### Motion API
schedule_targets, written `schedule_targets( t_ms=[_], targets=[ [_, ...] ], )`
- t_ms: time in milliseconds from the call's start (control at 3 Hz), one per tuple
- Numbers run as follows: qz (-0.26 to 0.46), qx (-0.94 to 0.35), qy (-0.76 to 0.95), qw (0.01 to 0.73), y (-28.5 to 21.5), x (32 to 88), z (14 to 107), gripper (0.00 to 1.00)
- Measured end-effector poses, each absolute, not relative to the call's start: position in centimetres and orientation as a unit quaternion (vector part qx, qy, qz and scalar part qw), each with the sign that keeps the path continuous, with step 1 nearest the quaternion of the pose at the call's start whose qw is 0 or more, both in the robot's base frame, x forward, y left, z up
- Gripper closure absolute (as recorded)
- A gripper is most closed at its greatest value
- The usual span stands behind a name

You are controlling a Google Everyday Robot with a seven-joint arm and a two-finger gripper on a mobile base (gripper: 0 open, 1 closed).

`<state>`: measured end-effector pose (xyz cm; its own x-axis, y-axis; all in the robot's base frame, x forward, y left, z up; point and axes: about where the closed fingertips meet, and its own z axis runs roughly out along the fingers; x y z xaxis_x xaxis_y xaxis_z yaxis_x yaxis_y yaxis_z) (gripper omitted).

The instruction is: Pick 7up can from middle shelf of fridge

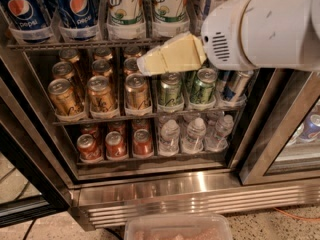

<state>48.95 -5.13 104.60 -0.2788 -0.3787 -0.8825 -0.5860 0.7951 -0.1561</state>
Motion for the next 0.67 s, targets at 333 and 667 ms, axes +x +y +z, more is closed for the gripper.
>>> schedule_targets(
  t_ms=[333, 667],
  targets=[
    [0.124, -0.258, 0.793, 0.538, -5.05, 49.46, 105.45, 0.00],
    [0.121, -0.242, 0.788, 0.554, -4.75, 49.59, 105.97, 0.00]
  ],
)
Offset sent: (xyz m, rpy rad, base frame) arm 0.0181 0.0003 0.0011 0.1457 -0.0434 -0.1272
